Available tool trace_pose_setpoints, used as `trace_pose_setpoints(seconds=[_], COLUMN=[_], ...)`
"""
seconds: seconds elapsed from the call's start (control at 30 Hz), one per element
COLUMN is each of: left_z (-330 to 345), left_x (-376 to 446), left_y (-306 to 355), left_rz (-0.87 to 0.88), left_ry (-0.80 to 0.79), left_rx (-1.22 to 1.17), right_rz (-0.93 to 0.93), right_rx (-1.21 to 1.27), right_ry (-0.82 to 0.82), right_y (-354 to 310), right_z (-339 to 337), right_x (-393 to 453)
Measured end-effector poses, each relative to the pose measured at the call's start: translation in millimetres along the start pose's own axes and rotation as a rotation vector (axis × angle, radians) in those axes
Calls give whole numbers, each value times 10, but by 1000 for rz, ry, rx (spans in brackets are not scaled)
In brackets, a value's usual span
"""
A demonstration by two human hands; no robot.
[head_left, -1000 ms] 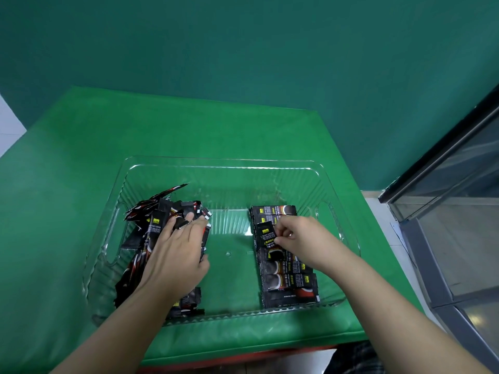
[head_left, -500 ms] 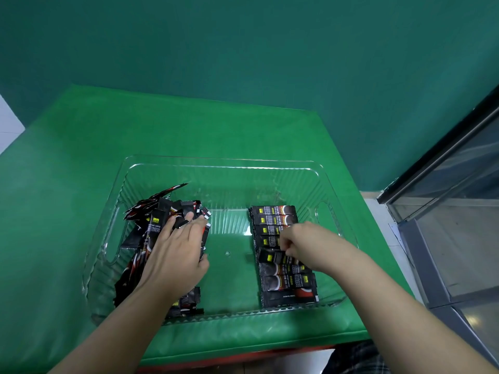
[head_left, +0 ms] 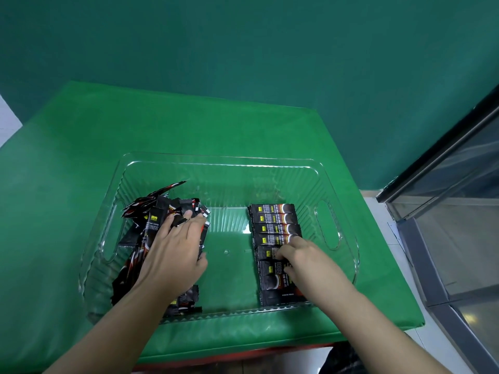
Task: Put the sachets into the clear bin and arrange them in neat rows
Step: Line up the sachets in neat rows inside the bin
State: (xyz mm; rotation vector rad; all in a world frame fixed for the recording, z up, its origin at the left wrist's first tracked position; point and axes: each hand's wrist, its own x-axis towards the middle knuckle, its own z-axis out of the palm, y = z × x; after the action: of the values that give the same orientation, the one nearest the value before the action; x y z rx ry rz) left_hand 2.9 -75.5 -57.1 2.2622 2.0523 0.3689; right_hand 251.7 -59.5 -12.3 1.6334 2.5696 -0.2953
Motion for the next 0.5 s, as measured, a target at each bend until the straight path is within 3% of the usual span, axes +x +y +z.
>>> trace_pose_setpoints(seconds=[0.5], left_z=[-4], left_x=[4], left_y=[1], left_rz=[-1], left_ry=[-4], left_rx=[16], right_rz=[57], right_rx=[47], right_ry=[138], right_y=[17], right_z=[164], right_x=[-35])
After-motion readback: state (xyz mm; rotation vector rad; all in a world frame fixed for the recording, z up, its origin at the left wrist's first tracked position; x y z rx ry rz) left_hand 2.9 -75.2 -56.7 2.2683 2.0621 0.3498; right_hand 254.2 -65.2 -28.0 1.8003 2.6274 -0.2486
